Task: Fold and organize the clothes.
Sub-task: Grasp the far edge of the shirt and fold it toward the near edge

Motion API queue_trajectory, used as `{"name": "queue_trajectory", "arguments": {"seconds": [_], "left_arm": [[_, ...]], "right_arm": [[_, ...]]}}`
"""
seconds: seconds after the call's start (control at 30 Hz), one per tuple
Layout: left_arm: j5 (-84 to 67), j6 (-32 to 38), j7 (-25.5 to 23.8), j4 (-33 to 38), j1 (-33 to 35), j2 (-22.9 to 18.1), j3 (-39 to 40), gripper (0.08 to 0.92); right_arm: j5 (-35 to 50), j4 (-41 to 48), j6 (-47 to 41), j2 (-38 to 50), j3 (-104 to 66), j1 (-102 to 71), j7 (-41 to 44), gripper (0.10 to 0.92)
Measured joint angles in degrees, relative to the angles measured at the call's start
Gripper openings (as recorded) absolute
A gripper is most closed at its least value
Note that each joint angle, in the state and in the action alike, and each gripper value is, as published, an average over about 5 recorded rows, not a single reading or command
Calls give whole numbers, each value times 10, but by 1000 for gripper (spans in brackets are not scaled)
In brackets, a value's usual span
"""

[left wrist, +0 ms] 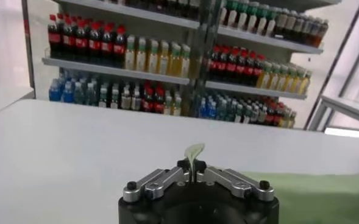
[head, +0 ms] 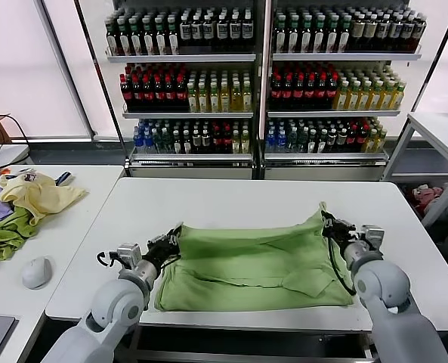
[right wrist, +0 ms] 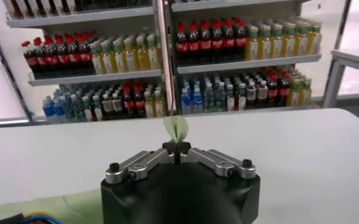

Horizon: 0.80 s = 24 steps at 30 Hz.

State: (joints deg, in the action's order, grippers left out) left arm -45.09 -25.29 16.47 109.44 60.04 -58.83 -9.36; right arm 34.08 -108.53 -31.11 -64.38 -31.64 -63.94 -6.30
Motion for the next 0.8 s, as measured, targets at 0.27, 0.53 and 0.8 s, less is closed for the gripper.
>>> {"name": "queue_trajectory", "arguments": {"seconds": [0.27, 0.53, 0.8], "left_arm": [[37, -23, -10, 10, 31, 6, 5, 99], [86, -33, -14, 16, 53, 0, 5, 215], [148, -27, -8, 37, 81, -16, -11, 449]], "right_arm": [[-8, -42, -5, -10, -26, -72, -8, 115], [-27, -60, -11, -16, -30, -103, -6, 274], [-38, -73, -8, -16, -39, -127, -2, 472]]}}
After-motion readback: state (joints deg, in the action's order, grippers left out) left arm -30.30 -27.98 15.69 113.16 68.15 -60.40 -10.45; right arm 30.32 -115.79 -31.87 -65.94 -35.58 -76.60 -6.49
